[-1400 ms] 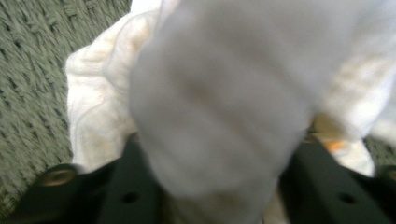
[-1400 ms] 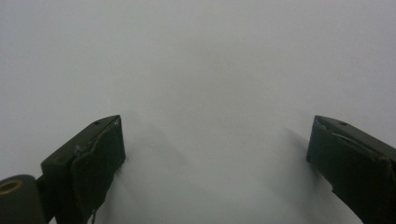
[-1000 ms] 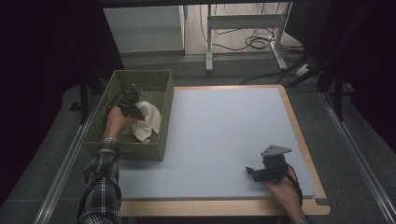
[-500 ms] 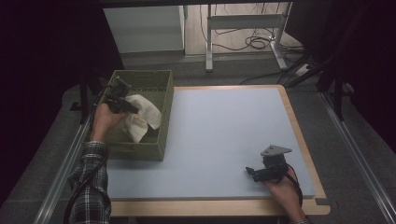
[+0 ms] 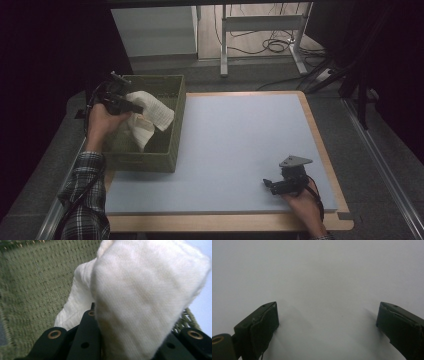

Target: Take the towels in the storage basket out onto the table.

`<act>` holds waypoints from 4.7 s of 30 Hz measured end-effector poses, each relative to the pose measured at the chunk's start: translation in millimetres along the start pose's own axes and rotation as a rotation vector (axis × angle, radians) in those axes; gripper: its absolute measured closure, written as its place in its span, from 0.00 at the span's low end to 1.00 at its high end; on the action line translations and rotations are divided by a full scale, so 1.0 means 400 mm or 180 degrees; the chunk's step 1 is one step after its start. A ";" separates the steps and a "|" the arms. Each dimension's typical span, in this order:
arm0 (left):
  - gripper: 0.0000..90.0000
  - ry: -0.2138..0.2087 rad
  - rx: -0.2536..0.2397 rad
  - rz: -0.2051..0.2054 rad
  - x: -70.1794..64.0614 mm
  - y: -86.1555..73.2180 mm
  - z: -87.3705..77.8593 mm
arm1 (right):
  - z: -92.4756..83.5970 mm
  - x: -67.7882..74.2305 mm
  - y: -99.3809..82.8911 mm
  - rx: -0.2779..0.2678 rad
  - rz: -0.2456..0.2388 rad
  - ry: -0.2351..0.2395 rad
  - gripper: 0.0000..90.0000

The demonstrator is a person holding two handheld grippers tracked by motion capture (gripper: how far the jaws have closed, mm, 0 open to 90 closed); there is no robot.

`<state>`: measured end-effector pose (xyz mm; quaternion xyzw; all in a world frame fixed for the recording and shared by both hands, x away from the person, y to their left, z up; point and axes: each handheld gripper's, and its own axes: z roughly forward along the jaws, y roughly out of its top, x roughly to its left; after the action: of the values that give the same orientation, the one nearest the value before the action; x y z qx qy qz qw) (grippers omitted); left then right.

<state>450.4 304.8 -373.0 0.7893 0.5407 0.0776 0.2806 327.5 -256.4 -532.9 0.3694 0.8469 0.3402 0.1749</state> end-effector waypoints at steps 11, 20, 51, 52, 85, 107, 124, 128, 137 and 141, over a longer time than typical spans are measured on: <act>0.89 0.0068 -0.0105 0.0171 -0.050 0.028 -0.101 | 0.000 0.000 0.000 -0.0001 0.0002 -0.0001 0.05; 0.89 0.0101 -0.0139 0.0292 -0.095 0.059 -0.171 | 0.000 0.001 0.000 -0.0003 0.0012 0.0002 0.05; 0.88 -0.0036 -0.0170 0.0906 -0.356 0.220 -0.280 | 0.000 0.000 0.000 0.0001 0.0008 0.0006 0.05; 0.88 -0.0070 -0.0160 0.0950 -0.367 0.226 -0.269 | 0.000 0.000 0.000 0.0001 0.0007 0.0006 0.05; 0.86 -0.0791 0.0130 0.1618 -0.668 0.269 0.154 | -0.001 0.000 0.000 0.0002 0.0015 0.0013 0.05; 0.78 -0.0661 0.0355 0.1755 -0.658 0.147 0.431 | 0.000 0.000 0.000 0.0001 0.0008 0.0007 0.05; 0.13 -0.0593 0.0181 0.1534 -0.583 0.071 0.455 | 0.000 0.000 0.000 0.0004 0.0002 0.0005 0.05; 0.13 -0.0615 0.0164 0.1515 -0.569 0.046 0.424 | -0.001 0.000 0.000 -0.0004 0.0007 0.0005 0.07; 0.25 -0.0513 0.0094 0.1462 -0.568 -0.031 0.385 | -0.005 0.000 0.029 -0.0077 -0.0036 0.0203 0.40; 0.37 -0.0472 -0.0013 0.1359 -0.569 -0.067 0.377 | 0.003 -0.014 0.082 -0.0119 -0.0038 0.0267 0.45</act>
<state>401.1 53.3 -471.2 0.8888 0.3391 0.0781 0.2984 348.2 -243.8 -510.3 0.3465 0.8492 0.3700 0.1482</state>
